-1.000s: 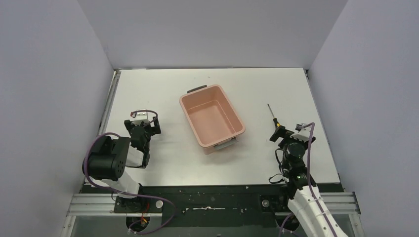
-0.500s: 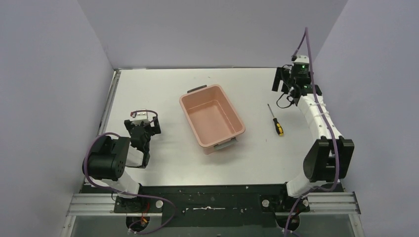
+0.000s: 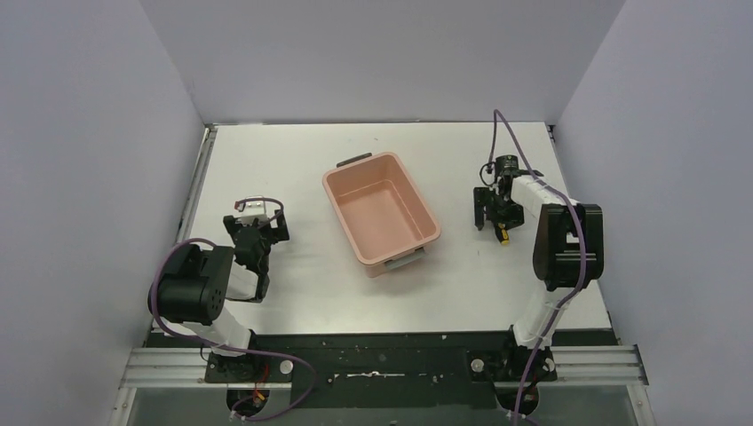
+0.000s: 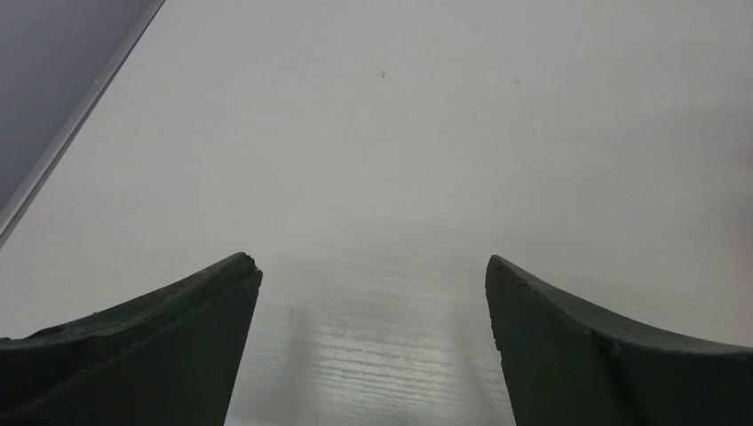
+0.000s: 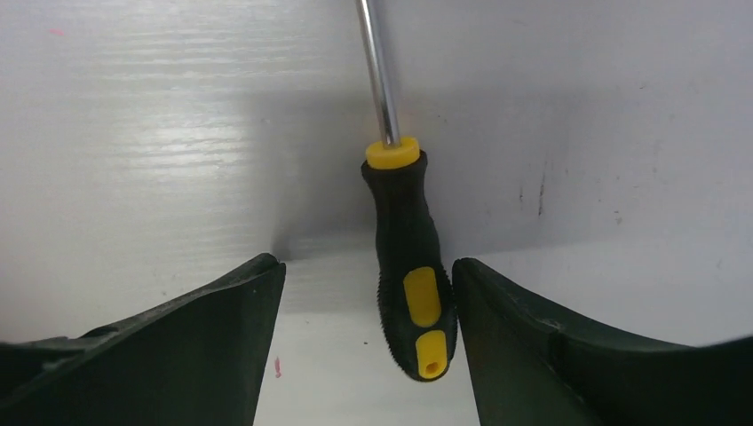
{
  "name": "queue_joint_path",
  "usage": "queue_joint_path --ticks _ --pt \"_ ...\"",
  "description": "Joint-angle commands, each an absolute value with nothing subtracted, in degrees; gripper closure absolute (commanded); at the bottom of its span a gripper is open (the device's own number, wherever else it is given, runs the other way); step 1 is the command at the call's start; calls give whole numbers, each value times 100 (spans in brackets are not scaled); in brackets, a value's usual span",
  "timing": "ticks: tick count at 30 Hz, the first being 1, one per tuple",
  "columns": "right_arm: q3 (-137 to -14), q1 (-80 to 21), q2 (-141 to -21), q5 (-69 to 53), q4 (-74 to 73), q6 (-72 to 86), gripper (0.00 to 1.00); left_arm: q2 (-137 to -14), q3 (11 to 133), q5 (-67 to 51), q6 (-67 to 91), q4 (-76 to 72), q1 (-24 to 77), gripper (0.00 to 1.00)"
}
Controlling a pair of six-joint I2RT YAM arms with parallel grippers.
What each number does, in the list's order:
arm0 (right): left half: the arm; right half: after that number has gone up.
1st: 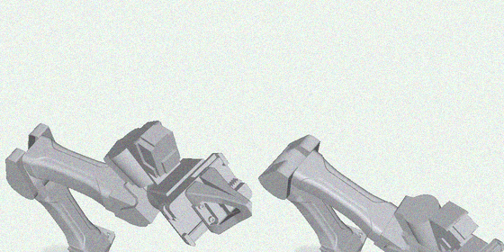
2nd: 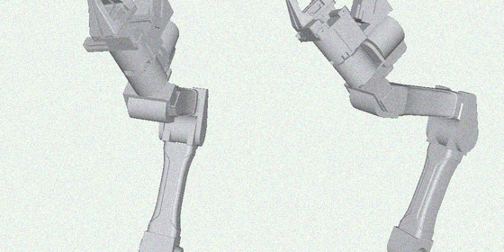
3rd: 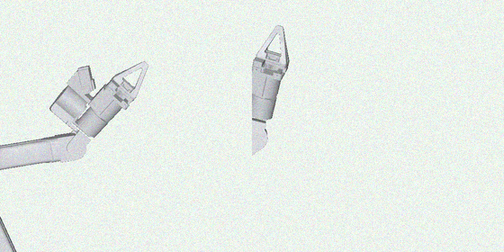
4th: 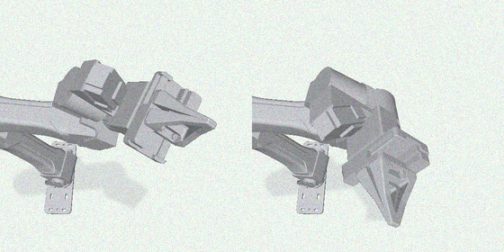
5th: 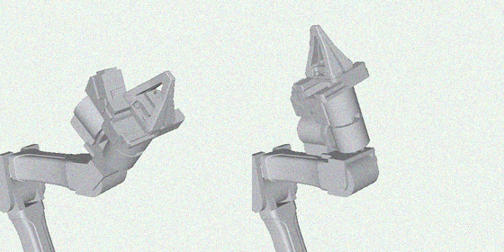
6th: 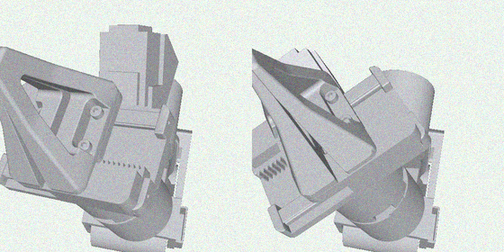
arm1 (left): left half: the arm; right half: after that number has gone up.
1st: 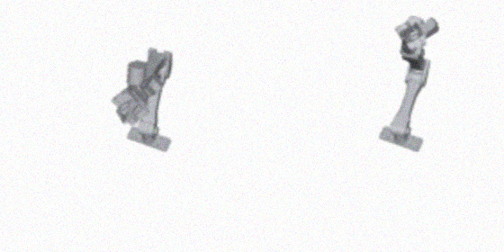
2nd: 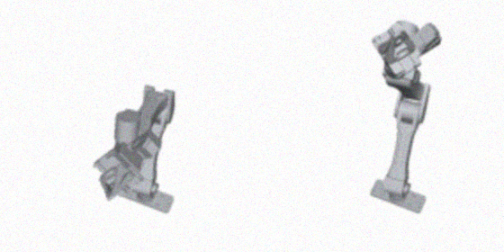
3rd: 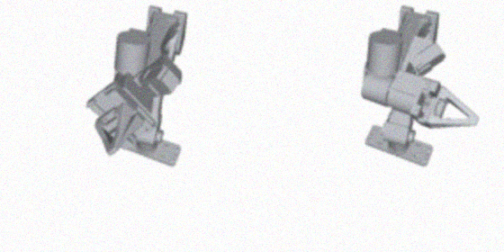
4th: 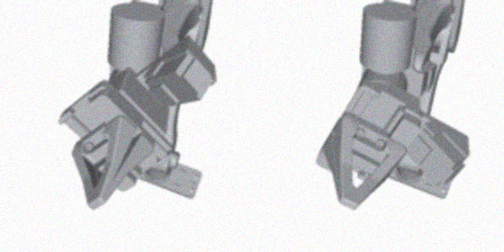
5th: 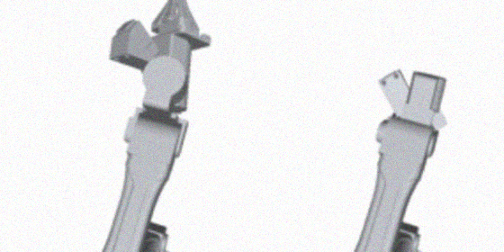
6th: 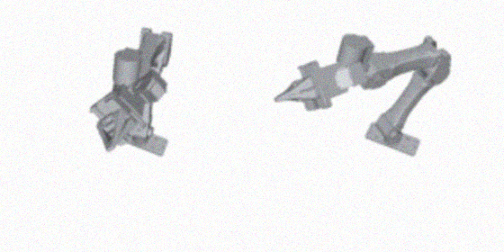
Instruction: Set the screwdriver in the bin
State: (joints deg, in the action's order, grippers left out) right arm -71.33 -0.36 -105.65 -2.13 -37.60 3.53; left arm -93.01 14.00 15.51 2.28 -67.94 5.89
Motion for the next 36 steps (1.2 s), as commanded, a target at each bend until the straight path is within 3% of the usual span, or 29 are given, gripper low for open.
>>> queue_joint_path --ticks 1,7,18,23,28,36 --pt "-7120 -12 -10847 94 -3503 185 38 -9221 1433 1456 186 -6977 562 3" --pt "-7473 -13 -11068 244 -3779 118 99 -9231 1433 1459 185 -6979 562 3" --pt "-10229 -31 -10402 487 -6654 780 100 -9221 1433 1458 185 -6977 562 3" --pt "-11211 -239 -10161 633 -7208 1334 100 -9225 1432 1458 192 -6971 562 3" --pt "-11661 -1181 -10131 413 -7032 1775 100 -9231 1433 1457 188 -6976 562 3" --pt "-12480 -3736 -10692 301 -6211 2219 100 -9229 1433 1459 188 -6978 562 3"
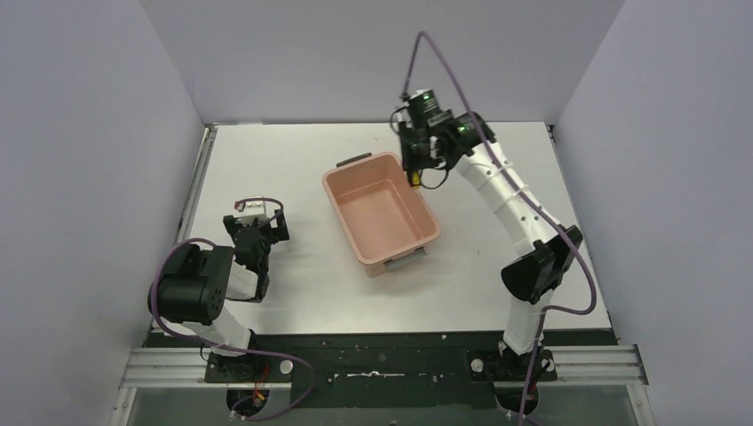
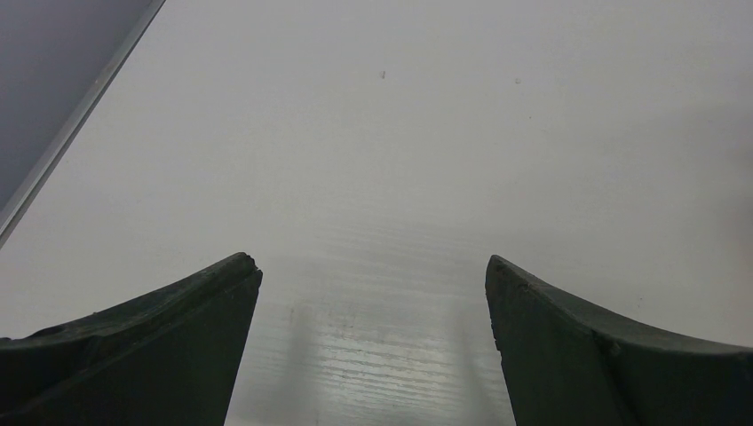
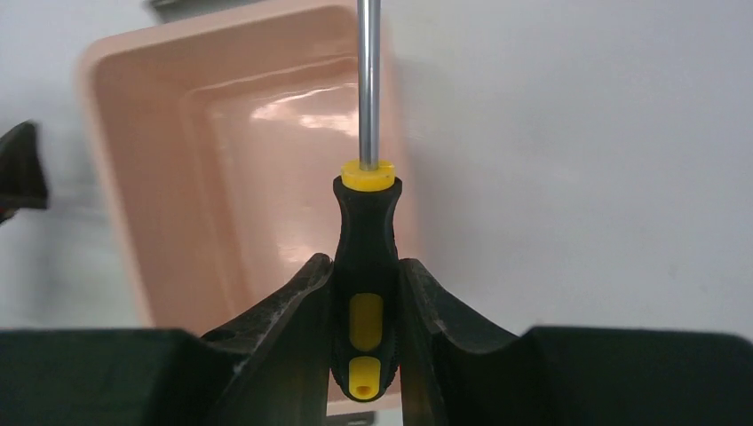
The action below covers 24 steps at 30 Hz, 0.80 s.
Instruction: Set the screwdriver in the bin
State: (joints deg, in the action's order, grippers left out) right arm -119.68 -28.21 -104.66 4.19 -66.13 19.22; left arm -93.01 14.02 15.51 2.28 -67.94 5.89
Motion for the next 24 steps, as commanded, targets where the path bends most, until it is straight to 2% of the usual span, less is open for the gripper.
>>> queue_joint_path --ticks 1,7,14,19,22,24 --pt "-12546 -3906 -10776 363 -6199 2223 100 -9223 1433 1450 185 -6974 562 3" --pt "-11635 -4442 -10874 537 -5556 2224 100 -9222 1434 1455 191 -6971 562 3" --pt "-9797 -4484 -11059 431 -4477 2174 100 -9232 1433 1454 188 -6971 562 3" --pt "-9225 -4465 -11573 615 -4104 2022 100 -9229 1433 1456 189 -6971 562 3" --pt "-9042 -4444 -11756 704 -3928 2026 92 -9226 1433 1455 186 -6975 562 3" --pt "-8977 -4434 -11802 763 -3886 2064 81 -9228 1433 1456 192 -6971 558 3"
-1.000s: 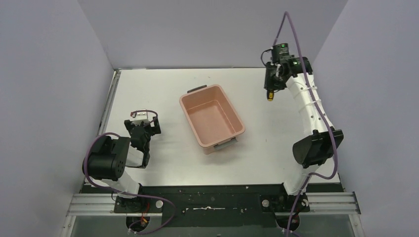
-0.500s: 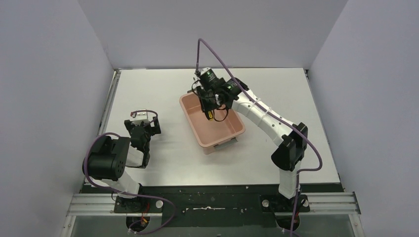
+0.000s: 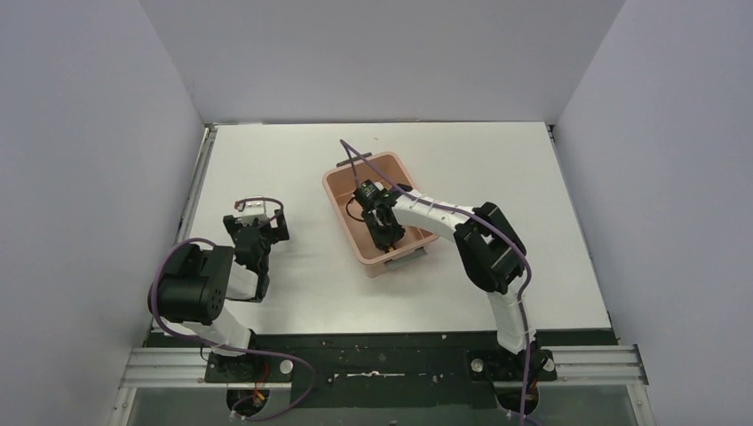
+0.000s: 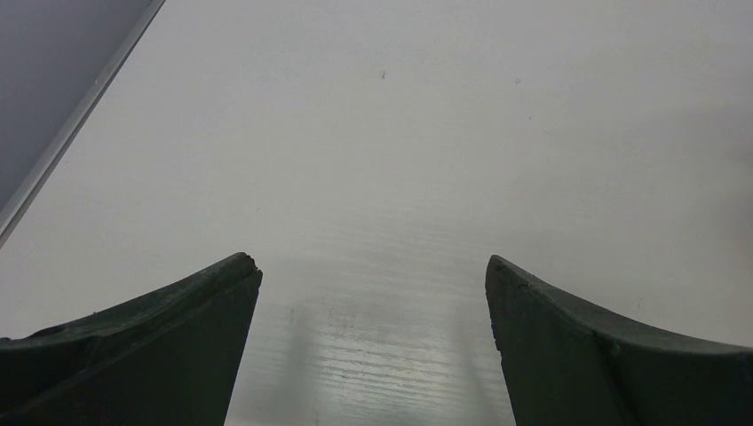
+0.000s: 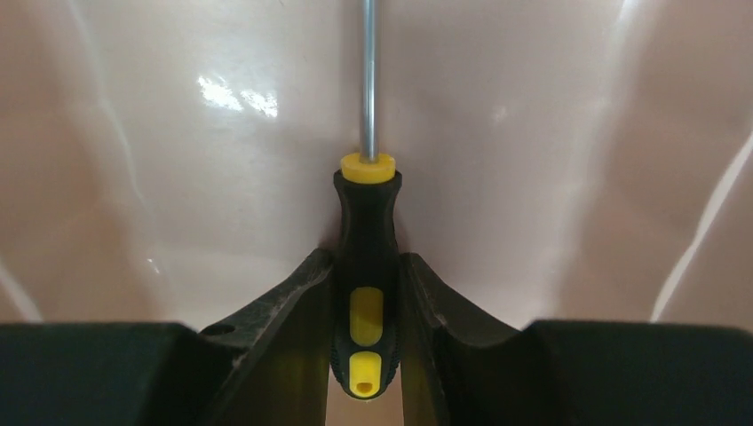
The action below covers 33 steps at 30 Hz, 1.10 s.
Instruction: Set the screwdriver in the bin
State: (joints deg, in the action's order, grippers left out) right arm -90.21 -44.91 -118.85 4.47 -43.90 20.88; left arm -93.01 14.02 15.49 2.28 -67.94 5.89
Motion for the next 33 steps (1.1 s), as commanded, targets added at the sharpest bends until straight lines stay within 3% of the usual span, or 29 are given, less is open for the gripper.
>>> queue_joint_path --ticks 1,5,12,17,25,33 --pt "-8973 -4426 -11803 806 -3898 2084 74 -9227 1433 1455 188 -6976 562 3" --pt "-9081 -4445 -11626 945 -4022 2105 55 -9233 1433 1457 186 -6972 562 3" --pt "-9634 -4554 -10789 954 -4292 1935 37 -9224 1433 1458 186 -6975 561 3" --pt "-9819 -4553 -9979 998 -4126 1690 1 -9225 1433 1452 185 -6972 558 3" --pt "-8943 -3869 -8315 1540 -2978 1041 0 -9222 1433 1450 188 -6975 562 3" --pt "-5864 -2137 -6416 1890 -763 646 0 -9235 1432 1454 185 -6975 562 3"
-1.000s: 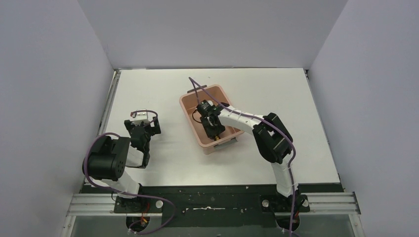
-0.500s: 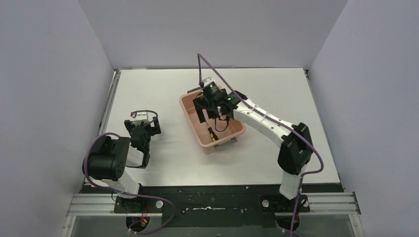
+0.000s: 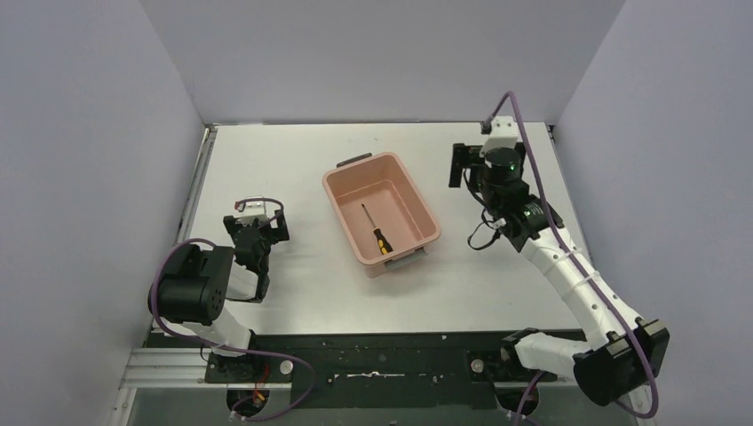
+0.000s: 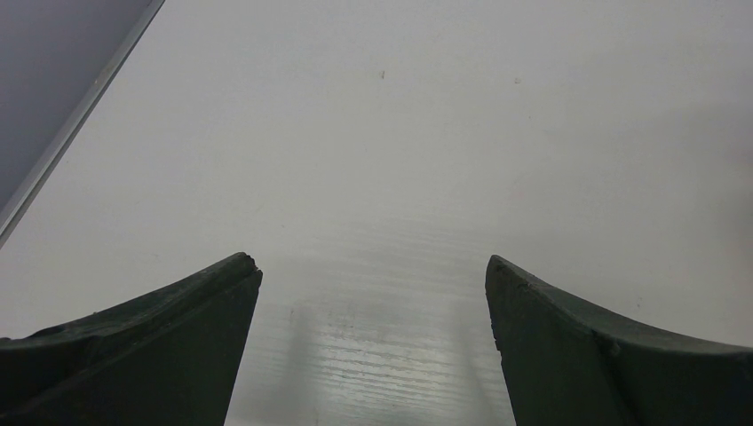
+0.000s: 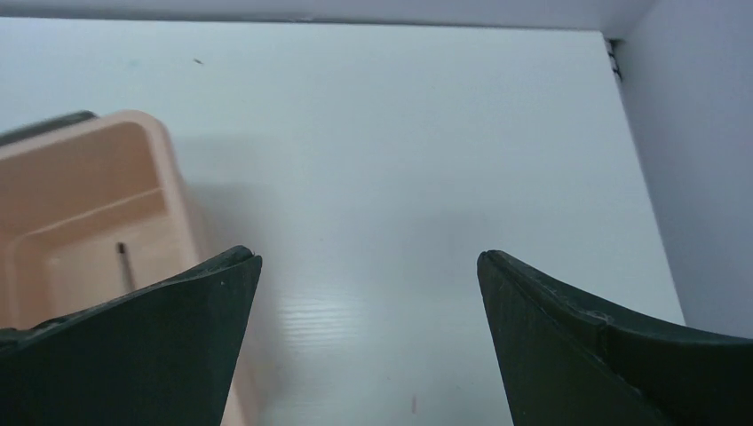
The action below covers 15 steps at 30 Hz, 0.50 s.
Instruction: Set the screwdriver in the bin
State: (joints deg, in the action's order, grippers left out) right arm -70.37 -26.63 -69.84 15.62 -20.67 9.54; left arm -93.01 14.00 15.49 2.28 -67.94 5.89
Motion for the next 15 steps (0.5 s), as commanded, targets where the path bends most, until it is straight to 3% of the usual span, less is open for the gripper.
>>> queue_joint_path --ticks 1,6,15 --pt "-5438 -1941 -6241 1806 -478 649 0 -9234 1433 1456 187 -6974 562 3" --pt "-3522 -1221 -5512 1628 919 1028 0 -9227 1433 1454 187 -6972 562 3" --pt "-1162 -1122 -5089 2325 3087 1070 0 -9223 1433 1451 186 -6971 562 3"
